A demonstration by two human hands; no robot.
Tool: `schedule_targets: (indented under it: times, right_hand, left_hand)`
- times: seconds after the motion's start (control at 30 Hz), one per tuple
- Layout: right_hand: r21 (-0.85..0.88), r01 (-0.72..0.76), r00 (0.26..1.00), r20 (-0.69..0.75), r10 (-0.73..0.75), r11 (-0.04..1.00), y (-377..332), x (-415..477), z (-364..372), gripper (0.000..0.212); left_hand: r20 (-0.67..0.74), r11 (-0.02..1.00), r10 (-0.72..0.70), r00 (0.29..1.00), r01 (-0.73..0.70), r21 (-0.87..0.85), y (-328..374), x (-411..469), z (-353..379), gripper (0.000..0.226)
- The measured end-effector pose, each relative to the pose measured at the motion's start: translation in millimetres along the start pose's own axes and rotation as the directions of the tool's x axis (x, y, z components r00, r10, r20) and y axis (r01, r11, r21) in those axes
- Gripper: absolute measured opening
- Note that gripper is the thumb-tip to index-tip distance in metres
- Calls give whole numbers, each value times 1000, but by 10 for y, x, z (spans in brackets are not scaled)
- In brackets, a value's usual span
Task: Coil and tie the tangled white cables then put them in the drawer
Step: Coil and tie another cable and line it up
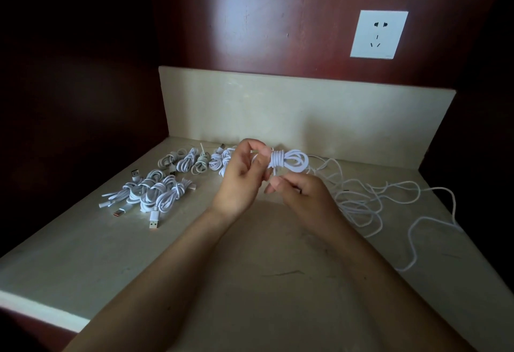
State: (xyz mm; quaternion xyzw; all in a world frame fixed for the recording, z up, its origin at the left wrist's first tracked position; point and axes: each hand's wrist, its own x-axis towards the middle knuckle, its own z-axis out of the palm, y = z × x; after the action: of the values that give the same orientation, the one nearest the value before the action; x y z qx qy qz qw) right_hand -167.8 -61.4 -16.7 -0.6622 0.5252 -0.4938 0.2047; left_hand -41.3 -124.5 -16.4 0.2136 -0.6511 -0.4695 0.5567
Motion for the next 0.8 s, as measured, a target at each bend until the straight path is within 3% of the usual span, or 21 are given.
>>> schedule_targets:
  times: [0.1,0.23,0.37,0.47,0.7,0.8]
  right_hand:
    - [71,-12,998,-62,17,997,-23,1,28,32]
    - [113,-41,986,-153,58,993,-36,-21,39,37]
    - [153,-95,953,-273,135,984,27,9,6,38]
    - [53,-94,940,-324,106,994,81,25,-58,43]
    - [-47,-71,961,-272,56,996,167,57,-97,30]
    - [-104,-53,961,-275,23,993,203,63,-122,40]
  left_hand:
    - [-34,980,117,993,-110,165,-75,-44,24,12]
    - [39,927,120,992,-126,353,-89,-53,17,26]
    - [105,967,22,994,-48,248,-87,-60,52,21]
    - [138,985,-21,990,-3,173,-101,-55,69,20]
    - [86,987,-140,986,146,-72,-64,-40,75,9]
    - [96,960,-235,967,247,-130,-75,-25,56,13]
